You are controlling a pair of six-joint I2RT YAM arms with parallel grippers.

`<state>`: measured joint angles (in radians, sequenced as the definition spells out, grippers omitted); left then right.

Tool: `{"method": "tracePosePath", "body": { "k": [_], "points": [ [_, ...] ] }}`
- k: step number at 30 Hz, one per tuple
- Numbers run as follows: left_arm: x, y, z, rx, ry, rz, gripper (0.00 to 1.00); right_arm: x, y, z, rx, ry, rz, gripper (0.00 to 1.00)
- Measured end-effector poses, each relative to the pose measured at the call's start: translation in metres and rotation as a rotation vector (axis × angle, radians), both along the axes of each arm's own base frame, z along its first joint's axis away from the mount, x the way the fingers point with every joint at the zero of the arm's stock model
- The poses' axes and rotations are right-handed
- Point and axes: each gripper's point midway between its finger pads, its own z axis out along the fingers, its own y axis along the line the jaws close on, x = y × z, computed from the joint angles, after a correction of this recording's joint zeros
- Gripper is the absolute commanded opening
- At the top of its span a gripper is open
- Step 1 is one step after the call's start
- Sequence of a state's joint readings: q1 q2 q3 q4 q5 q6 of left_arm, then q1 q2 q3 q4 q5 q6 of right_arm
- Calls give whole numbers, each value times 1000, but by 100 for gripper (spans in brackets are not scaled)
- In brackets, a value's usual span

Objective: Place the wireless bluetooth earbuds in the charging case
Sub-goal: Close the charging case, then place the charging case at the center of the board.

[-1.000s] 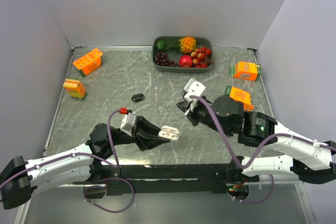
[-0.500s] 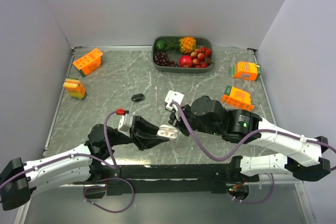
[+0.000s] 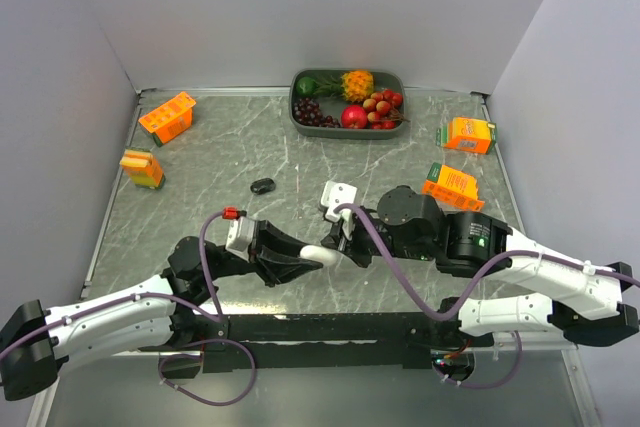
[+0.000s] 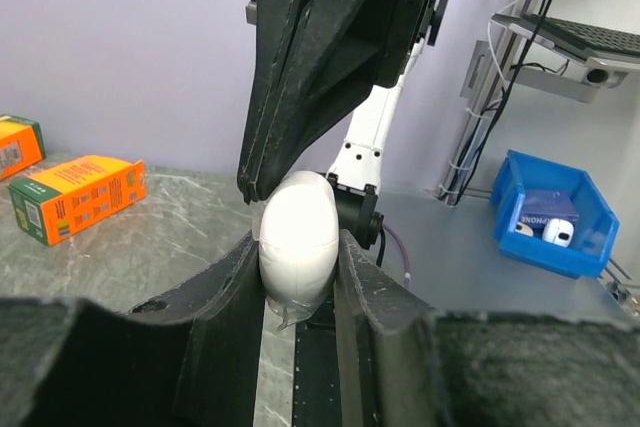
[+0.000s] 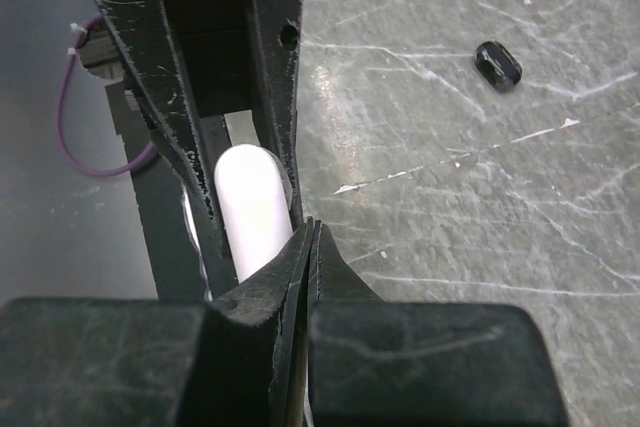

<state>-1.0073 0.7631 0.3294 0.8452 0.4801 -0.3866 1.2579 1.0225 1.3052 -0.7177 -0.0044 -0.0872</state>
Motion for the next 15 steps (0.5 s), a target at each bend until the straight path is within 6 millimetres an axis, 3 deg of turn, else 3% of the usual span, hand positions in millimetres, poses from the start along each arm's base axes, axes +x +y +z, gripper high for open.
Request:
{"method": "tracePosePath", "body": {
  "k": [5, 7, 8, 12, 15],
  "points": [
    [-3, -1, -3, 14, 3, -16, 1, -7, 3, 0, -15, -41, 25, 0],
    [-4, -1, -5, 20, 6, -19, 1, -6, 3, -1, -25, -64, 14, 4],
    [-3, -1, -5, 21, 7, -18, 1, -5, 3, -1, -28, -70, 2, 8],
    [6, -2, -7, 23, 28, 25, 1, 16, -6, 4, -12, -93, -127, 40],
    [24, -3, -16, 44, 93, 108, 1, 43, -20, 18, 50, -90, -267, 47]
  ]
}}
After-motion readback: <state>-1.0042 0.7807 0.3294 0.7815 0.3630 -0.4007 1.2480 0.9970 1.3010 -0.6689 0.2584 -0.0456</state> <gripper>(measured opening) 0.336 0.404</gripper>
